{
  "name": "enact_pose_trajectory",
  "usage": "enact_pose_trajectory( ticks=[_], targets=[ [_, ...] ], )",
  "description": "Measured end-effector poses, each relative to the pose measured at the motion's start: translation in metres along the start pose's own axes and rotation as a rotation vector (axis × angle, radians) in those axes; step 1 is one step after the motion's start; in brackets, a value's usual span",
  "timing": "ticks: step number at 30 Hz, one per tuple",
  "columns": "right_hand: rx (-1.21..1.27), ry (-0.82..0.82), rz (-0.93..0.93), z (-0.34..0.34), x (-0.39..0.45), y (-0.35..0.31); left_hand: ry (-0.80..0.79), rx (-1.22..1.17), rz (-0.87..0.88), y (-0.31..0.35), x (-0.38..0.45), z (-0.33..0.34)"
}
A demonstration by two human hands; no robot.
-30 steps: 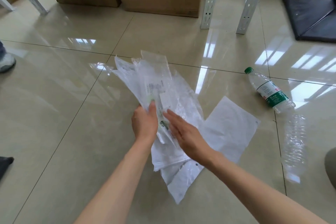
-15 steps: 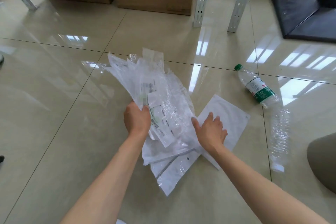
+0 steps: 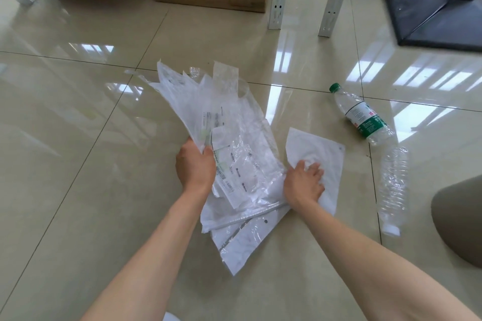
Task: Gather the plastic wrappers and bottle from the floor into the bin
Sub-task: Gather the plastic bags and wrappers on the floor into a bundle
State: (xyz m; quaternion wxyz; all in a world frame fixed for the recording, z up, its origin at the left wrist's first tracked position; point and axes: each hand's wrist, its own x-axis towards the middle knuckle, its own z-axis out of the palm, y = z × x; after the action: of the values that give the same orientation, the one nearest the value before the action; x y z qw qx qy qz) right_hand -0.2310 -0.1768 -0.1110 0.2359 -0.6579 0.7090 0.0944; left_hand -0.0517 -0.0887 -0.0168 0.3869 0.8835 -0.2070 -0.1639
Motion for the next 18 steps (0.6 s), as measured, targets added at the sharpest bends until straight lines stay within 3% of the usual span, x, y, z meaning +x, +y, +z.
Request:
enact_pose_trajectory(
  ticks=[3, 6, 10, 14, 18],
  targets=[
    [0.241, 0.058, -0.155, -0.01, -0.007, -0.002, -0.012, -0.007, -0.003, 0.0, -0.002, -0.001],
    [0.428, 0.055, -0.451, -0.018, -0.031, -0.028, -0.04, -0.043, -0.032, 0.002, -0.002, -0.001],
    [0.421, -0.118, -0.781, -0.023, -0.061, -0.067, -0.064, -0.186, -0.132, 0.006, -0.001, -0.002],
    [0.492, -0.32, -0.907, -0.024, -0.07, -0.081, -0.146, -0.353, -0.2, 0.006, -0.001, -0.004],
    [0.608, -0.381, -0.816, -0.018, -0.068, -0.076, -0.141, -0.314, -0.215, 0.001, 0.002, -0.005]
  ],
)
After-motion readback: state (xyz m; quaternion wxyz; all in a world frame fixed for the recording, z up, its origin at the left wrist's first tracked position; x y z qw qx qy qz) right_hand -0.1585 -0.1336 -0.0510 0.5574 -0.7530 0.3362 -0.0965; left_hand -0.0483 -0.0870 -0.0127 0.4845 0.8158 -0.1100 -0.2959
